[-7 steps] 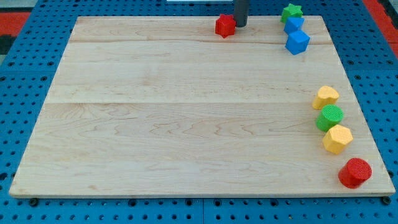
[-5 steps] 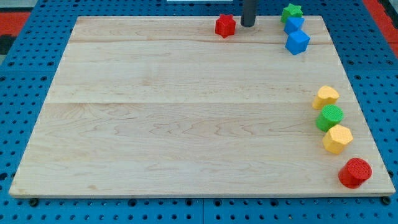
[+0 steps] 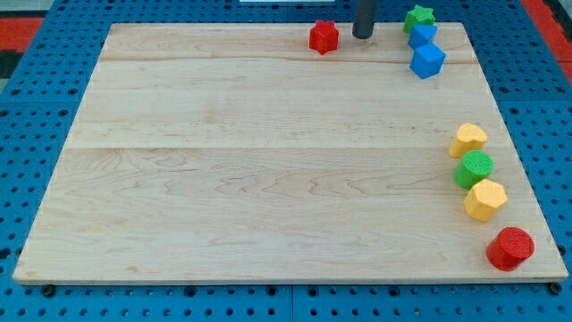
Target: Move the green star to the top right of the red star
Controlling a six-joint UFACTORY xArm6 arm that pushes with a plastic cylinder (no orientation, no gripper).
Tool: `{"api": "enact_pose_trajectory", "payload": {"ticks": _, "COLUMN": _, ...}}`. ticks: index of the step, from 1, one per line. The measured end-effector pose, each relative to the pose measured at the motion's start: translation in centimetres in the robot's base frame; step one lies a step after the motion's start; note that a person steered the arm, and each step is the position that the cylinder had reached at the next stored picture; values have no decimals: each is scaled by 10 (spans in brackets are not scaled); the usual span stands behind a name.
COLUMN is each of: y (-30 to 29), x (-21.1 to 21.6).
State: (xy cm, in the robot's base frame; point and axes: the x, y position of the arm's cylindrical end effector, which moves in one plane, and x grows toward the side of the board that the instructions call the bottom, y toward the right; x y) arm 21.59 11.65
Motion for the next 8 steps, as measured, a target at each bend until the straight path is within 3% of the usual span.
{"api": "enact_pose_trajectory", "payload": {"ticks": 1, "y": 10, "x": 11}}
{"api": "enact_pose_trajectory", "payload": {"ticks": 3, "y": 52, "x": 106}}
{"api": "enact_pose_trajectory", "payload": {"ticks": 5, "y": 168, "x": 119}}
{"api": "enact_pose_trajectory", "payload": {"ticks": 6, "y": 204, "x": 83}}
{"api": "enact_pose_trajectory", "payload": {"ticks": 8, "y": 215, "x": -24}}
